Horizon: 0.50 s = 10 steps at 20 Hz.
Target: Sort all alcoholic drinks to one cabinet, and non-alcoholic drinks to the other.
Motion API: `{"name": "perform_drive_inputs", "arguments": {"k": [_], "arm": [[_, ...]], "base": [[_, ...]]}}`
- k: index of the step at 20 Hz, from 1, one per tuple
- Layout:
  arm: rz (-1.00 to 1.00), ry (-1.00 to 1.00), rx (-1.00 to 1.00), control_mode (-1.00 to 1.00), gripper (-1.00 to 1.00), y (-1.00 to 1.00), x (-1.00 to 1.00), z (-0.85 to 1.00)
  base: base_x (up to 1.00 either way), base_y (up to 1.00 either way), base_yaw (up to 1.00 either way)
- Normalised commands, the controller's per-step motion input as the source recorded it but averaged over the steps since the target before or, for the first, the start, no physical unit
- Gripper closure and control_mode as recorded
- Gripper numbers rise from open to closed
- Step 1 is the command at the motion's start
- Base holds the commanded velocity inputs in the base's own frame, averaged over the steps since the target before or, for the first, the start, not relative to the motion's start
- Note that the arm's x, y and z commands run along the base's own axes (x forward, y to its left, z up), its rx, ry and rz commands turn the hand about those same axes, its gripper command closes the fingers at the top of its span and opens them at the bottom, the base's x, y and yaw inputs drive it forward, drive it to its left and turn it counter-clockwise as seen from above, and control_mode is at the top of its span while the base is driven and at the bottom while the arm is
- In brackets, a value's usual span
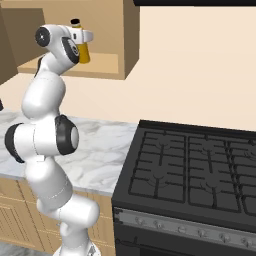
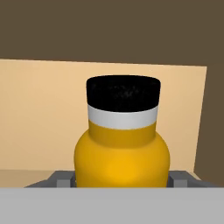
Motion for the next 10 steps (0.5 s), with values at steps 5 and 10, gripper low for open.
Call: {"name": "perform_drive_inputs", "arguments": {"k": [5, 10], "arm": [[0.0, 0.0, 0.01, -1.0, 1.0, 0.0, 0.18, 0.0], [0.0, 0.0, 0.01, -1.0, 1.0, 0.0, 0.14, -0.02]], "base": [[0.0, 0.0, 0.0], [0.0, 0.0, 0.0]]}}
